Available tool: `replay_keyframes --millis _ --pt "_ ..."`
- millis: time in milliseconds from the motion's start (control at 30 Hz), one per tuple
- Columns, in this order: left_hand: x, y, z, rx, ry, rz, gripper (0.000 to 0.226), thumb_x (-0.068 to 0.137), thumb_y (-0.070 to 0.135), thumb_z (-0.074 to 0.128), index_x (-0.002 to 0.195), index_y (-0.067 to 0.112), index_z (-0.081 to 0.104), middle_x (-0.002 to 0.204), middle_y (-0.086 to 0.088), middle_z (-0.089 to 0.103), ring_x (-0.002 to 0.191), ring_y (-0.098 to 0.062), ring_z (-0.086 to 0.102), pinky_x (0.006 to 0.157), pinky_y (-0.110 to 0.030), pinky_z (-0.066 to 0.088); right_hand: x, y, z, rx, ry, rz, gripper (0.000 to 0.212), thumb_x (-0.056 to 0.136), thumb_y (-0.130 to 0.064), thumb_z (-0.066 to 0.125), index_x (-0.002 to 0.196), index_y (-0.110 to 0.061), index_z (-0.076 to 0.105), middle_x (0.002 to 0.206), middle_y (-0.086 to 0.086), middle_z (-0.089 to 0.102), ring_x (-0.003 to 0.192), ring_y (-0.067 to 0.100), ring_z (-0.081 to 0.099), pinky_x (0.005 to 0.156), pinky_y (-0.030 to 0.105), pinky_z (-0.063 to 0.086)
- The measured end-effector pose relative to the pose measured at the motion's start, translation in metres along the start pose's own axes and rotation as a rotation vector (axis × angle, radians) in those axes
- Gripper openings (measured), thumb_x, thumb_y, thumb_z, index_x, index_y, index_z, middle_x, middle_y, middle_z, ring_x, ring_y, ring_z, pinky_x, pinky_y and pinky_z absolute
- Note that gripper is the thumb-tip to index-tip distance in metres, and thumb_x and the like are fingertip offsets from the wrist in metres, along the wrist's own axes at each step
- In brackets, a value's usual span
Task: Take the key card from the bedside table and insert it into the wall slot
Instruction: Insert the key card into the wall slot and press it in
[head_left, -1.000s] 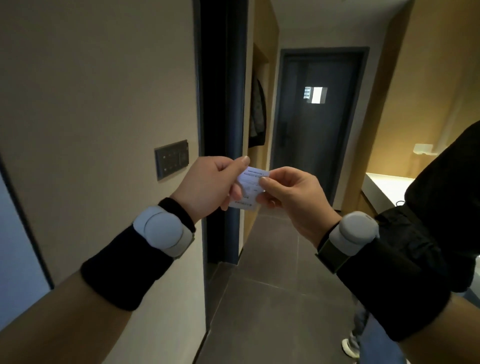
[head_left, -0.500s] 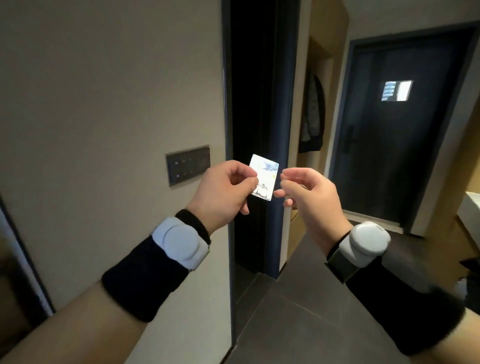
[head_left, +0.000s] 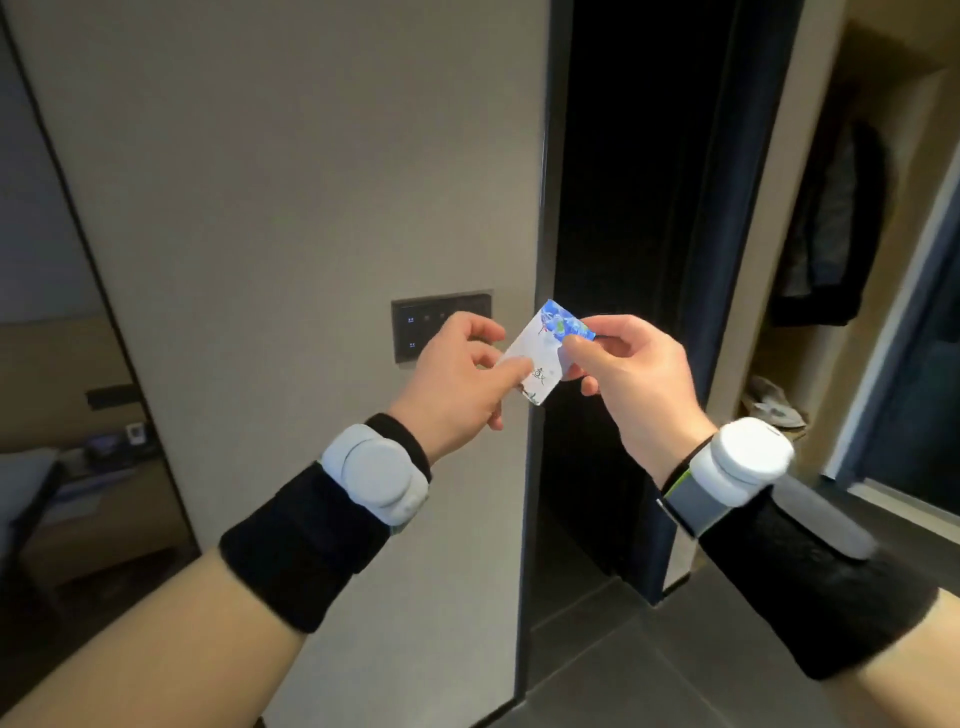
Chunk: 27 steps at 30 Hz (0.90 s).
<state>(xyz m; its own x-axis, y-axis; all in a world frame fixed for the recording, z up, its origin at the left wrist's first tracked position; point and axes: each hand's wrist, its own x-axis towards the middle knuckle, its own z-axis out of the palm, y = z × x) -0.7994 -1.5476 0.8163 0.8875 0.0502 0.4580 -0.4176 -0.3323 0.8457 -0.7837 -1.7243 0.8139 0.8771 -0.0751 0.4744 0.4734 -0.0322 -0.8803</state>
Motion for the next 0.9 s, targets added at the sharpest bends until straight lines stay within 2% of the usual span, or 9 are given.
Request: replay_keyframes --millis 167,233,300,367,433,500,600,733,900 --pt "0.022 -0.018 0.0 -0.101 0.088 -0.15 0.039 0.088 0.025 0.072 0.116 0.011 0.048 0.086 -0.004 0.078 0.042 -0.018 0.061 0.034 -0.021 0.037 0.028 0.02 0.02 0.456 -0.037 0.212 0.022 0.089 -0.004 0.07 0.106 0.003 0.058 0.098 0.023 0.077 0.079 0.025 0.077 0.065 0.027 0.059" --pt "0.035 -0.027 -0.002 -0.095 0.086 -0.135 0.027 0.092 0.022 0.069 0.111 0.007 0.057 0.088 -0.007 0.078 0.043 -0.017 0.061 0.034 -0.019 0.037 0.038 0.03 0.031 0.64 -0.099 0.309 0.024 0.091 -0.001 0.067 0.112 0.003 0.056 0.103 0.025 0.076 0.08 0.026 0.076 0.067 0.024 0.06" --pt "0.052 -0.038 -0.004 -0.05 0.107 -0.082 0.011 0.094 0.019 0.066 0.099 0.009 0.064 0.086 -0.012 0.078 0.043 -0.017 0.062 0.035 -0.019 0.037 0.049 0.043 0.042 0.702 -0.165 0.377 0.023 0.092 0.001 0.066 0.113 0.002 0.056 0.099 0.023 0.076 0.076 0.024 0.074 0.063 0.022 0.059" --pt "0.072 -0.048 -0.01 -0.015 0.145 -0.042 0.006 0.094 0.016 0.063 0.089 0.014 0.065 0.075 -0.013 0.075 0.041 -0.015 0.06 0.036 -0.019 0.036 0.063 0.058 0.055 0.62 -0.235 0.421 0.023 0.091 0.001 0.066 0.112 0.002 0.057 0.095 0.023 0.073 0.074 0.025 0.072 0.06 0.023 0.057" --pt "0.097 -0.058 -0.02 0.024 0.168 -0.022 0.007 0.093 0.014 0.062 0.087 0.016 0.066 0.053 0.002 0.069 0.035 -0.009 0.053 0.035 -0.017 0.036 0.083 0.072 0.066 0.441 -0.272 0.45 0.022 0.087 0.0 0.07 0.107 0.002 0.059 0.095 0.021 0.072 0.078 0.027 0.072 0.063 0.025 0.057" --pt "0.118 -0.064 -0.031 0.084 0.16 -0.01 0.008 0.09 0.014 0.062 0.086 0.018 0.069 0.044 0.012 0.062 0.033 -0.007 0.051 0.037 -0.015 0.037 0.104 0.083 0.071 0.263 -0.245 0.423 0.023 0.084 -0.002 0.074 0.104 0.0 0.064 0.101 0.018 0.074 0.086 0.025 0.072 0.071 0.028 0.056" --pt "0.148 -0.076 -0.041 0.204 0.112 0.007 0.01 0.088 0.018 0.063 0.083 0.021 0.071 0.044 0.018 0.06 0.035 -0.005 0.05 0.039 -0.014 0.04 0.135 0.093 0.079 0.077 -0.165 0.274 0.03 0.082 -0.002 0.073 0.111 -0.01 0.068 0.109 0.009 0.075 0.094 0.015 0.071 0.074 0.025 0.053" --pt "0.176 -0.084 -0.05 0.395 0.032 0.04 0.011 0.087 0.029 0.065 0.077 0.027 0.069 0.046 0.021 0.059 0.04 -0.002 0.049 0.047 -0.021 0.044 0.161 0.097 0.087 -0.067 -0.148 0.05 0.039 0.083 -0.002 0.07 0.119 -0.018 0.067 0.101 -0.004 0.074 0.083 -0.008 0.069 0.067 0.007 0.05" --pt "0.194 -0.094 -0.049 0.481 -0.072 0.031 0.009 0.086 0.033 0.067 0.078 0.031 0.068 0.047 0.03 0.06 0.042 0.008 0.052 0.044 -0.008 0.035 0.183 0.107 0.098 -0.182 -0.285 -0.091 0.045 0.087 -0.007 0.07 0.13 -0.018 0.062 0.1 0.001 0.076 0.086 0.003 0.07 0.076 0.011 0.052"
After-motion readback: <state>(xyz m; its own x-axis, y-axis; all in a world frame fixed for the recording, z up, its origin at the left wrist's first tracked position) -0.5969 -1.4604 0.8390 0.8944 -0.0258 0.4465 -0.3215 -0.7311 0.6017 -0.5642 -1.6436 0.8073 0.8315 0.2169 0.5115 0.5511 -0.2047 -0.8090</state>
